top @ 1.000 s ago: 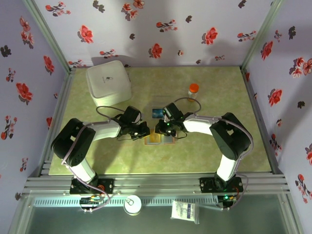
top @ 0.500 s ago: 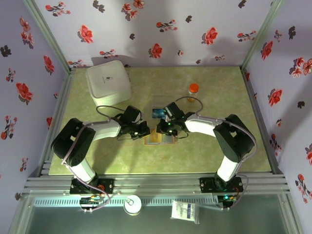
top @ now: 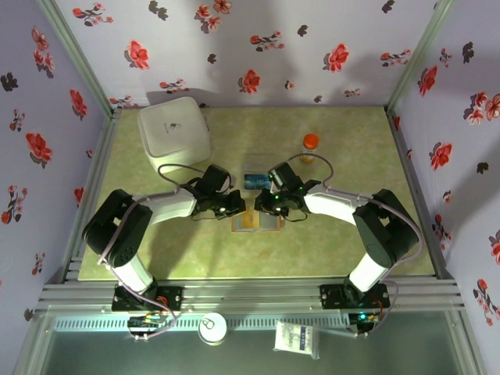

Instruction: Take the credit cards out of the card holder

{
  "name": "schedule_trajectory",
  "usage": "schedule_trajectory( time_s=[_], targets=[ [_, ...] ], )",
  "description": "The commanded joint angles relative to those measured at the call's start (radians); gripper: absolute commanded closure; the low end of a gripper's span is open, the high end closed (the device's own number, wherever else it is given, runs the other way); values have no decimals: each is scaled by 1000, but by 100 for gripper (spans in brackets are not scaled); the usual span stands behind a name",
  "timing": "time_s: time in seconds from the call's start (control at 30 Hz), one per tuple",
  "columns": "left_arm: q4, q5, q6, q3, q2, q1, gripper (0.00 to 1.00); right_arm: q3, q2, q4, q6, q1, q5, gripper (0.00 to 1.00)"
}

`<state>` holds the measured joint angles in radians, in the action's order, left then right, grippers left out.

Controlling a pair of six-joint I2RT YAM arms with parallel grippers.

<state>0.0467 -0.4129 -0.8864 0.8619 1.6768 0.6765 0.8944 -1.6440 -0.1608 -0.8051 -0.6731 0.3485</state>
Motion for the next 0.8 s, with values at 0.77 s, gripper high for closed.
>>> schedule_trajectory(
  time_s=[0.77],
  targets=[
    [99, 34, 66, 20, 70, 11, 100, -92, -83, 200, -54, 32, 141, 82]
  ],
)
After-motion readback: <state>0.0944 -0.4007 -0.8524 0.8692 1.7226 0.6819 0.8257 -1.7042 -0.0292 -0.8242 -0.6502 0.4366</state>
